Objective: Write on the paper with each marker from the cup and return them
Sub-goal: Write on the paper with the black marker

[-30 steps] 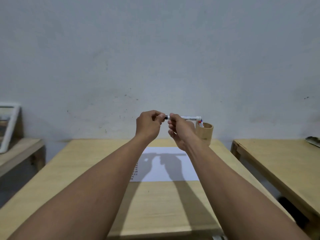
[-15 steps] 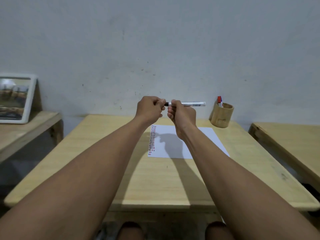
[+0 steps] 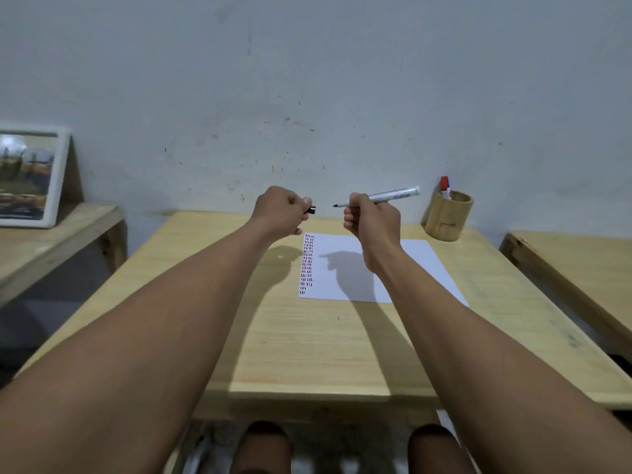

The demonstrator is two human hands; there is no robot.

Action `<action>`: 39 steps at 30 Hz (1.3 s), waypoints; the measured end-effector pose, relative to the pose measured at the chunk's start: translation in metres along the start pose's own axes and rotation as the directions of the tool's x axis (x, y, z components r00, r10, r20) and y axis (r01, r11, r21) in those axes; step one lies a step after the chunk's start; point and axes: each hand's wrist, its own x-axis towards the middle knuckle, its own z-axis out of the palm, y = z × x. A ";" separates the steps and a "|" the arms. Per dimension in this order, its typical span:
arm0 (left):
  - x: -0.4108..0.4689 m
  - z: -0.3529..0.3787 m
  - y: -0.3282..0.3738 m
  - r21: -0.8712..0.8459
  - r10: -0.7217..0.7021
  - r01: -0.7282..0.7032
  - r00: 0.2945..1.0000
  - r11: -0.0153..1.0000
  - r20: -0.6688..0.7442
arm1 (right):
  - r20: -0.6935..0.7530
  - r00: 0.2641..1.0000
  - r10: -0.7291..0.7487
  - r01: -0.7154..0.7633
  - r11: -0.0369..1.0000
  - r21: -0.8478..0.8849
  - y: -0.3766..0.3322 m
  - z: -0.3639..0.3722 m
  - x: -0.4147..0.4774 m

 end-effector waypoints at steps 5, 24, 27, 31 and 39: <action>-0.010 -0.002 -0.035 0.459 0.072 -0.072 0.997 0.886 0.019 | 0.044 0.999 0.012 -0.005 0.987 -0.161 0.010 -0.006 -0.004; -0.031 0.016 -0.074 0.641 0.059 -0.022 0.998 0.767 -0.036 | 0.104 0.994 0.043 0.016 0.860 -0.510 0.068 -0.016 -0.029; -0.042 0.015 -0.078 0.652 0.073 -0.018 0.996 0.758 -0.057 | 0.120 0.992 0.036 0.038 0.825 -0.564 0.074 -0.015 -0.036; -0.059 0.014 -0.086 0.670 0.059 0.047 0.989 0.741 -0.135 | 0.186 0.982 -0.022 0.142 0.732 -0.666 0.074 -0.015 -0.044; -0.067 0.013 -0.100 0.769 0.039 -0.098 0.995 0.632 0.095 | 0.261 0.965 -0.037 0.225 0.627 -0.746 0.077 -0.016 -0.048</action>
